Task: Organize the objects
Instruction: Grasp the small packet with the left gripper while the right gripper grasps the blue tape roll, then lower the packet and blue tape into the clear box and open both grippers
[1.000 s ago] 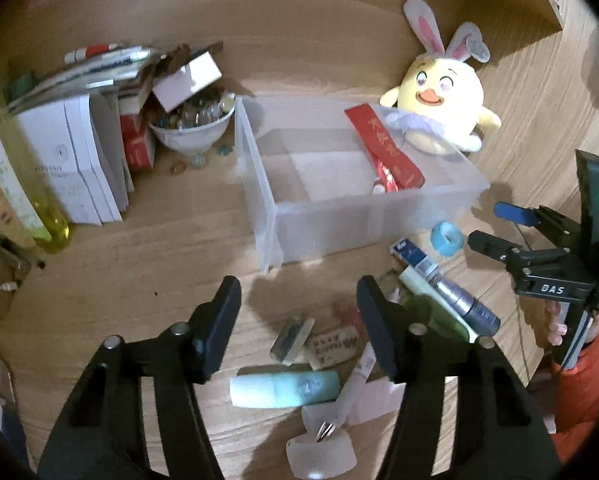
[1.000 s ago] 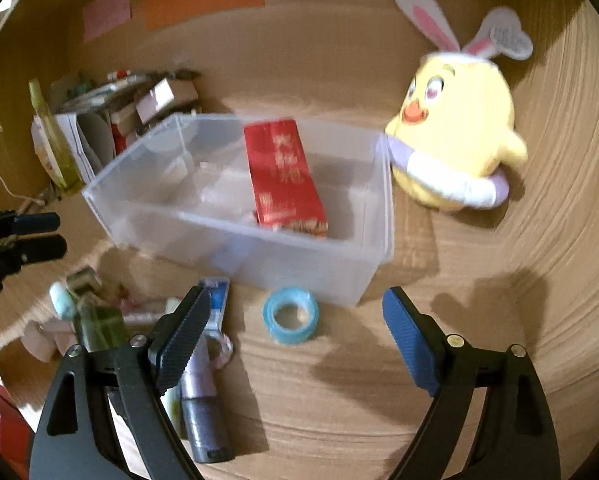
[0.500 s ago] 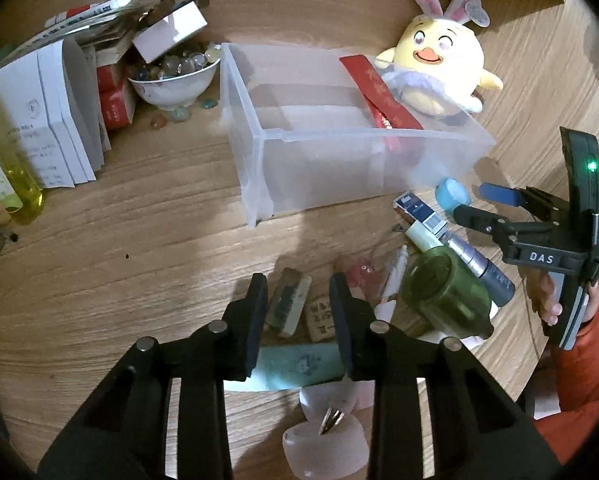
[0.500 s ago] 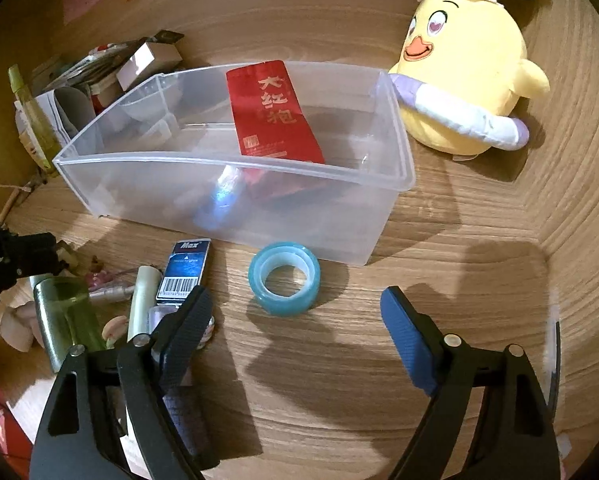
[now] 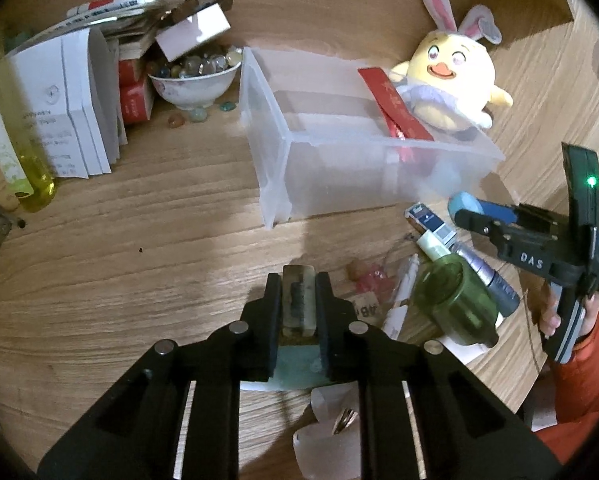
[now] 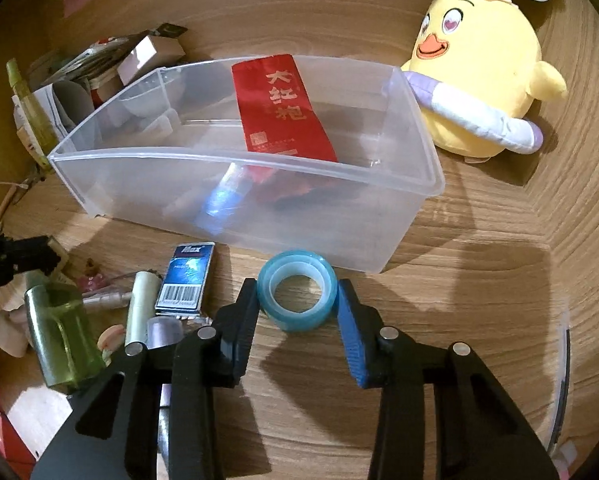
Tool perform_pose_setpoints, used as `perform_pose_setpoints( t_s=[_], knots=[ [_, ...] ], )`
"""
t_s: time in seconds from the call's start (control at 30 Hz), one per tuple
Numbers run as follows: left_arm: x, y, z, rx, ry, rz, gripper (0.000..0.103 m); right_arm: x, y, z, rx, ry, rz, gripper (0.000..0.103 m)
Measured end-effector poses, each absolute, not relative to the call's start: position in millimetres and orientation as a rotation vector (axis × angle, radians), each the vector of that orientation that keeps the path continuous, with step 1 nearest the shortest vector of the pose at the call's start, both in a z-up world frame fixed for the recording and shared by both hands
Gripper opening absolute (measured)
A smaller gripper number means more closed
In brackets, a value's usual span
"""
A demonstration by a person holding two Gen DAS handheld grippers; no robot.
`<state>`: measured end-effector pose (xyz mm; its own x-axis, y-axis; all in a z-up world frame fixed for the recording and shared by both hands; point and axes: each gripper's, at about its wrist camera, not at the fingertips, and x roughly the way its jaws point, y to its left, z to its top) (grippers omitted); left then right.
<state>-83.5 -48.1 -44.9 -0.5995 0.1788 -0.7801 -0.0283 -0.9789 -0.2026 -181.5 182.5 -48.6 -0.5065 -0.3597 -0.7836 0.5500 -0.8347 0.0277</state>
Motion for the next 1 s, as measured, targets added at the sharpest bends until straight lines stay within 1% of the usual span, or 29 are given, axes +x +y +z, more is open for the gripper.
perform_pose_setpoints(
  t_s=[0.27, 0.57, 1.0],
  knots=[
    [-84, -45, -22, -1.239, -0.282, 2.730, 0.016, -168, 189, -24, 1.056, 0.271, -2.345, 0.036],
    [-90, -37, 7, -1.093, -0.256, 2.798, 0.016, -150, 187, 11, 0.902, 0.269, -2.369, 0.036],
    [-114, -30, 35, -1.000, -0.238, 2.829, 0.016, -167, 178, 34, 0.809, 0.186, -2.376, 0.036]
  ],
)
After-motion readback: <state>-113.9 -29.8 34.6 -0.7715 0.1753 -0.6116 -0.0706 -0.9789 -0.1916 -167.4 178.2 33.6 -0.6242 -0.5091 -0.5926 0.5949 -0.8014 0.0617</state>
